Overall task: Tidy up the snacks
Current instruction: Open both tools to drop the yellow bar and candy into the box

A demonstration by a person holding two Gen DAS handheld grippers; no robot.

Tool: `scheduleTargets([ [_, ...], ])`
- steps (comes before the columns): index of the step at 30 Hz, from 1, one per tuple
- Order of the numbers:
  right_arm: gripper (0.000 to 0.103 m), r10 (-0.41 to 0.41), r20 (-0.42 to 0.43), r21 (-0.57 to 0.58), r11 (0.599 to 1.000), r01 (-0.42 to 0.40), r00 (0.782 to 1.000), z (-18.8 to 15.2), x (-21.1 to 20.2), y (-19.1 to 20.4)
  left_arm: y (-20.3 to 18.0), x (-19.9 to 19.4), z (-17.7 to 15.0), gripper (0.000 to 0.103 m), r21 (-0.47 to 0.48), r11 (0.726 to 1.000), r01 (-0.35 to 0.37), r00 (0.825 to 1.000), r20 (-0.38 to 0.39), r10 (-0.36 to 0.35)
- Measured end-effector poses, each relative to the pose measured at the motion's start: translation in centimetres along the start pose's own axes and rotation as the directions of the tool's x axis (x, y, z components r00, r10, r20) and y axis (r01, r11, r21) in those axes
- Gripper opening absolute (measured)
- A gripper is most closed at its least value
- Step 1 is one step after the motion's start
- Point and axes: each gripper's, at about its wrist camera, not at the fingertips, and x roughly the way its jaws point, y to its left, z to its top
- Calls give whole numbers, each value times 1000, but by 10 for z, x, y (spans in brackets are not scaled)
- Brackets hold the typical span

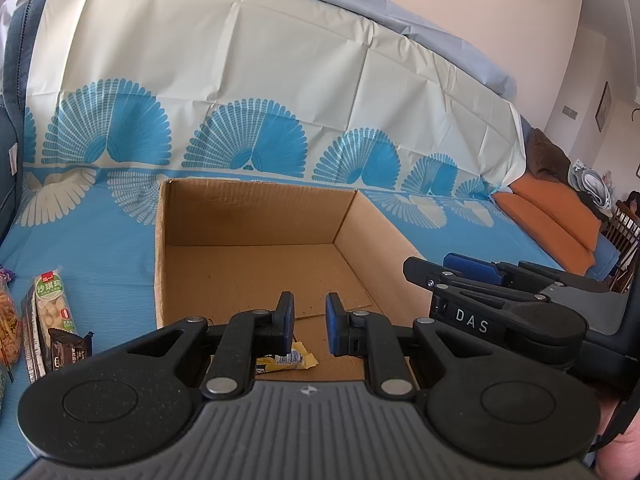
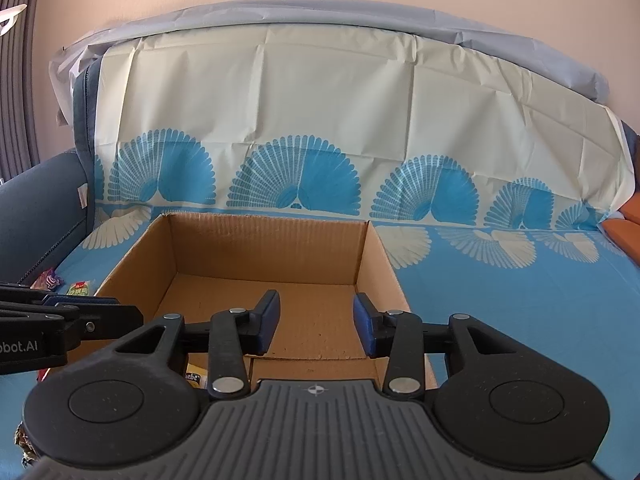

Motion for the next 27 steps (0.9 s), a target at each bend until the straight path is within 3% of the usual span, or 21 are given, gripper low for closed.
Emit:
scheduleTargets([
  [27, 46, -11, -7, -15, 1000, 11, 1000, -1, 3, 14, 16, -7, 1, 20, -28, 1000, -15, 1000, 1, 15],
])
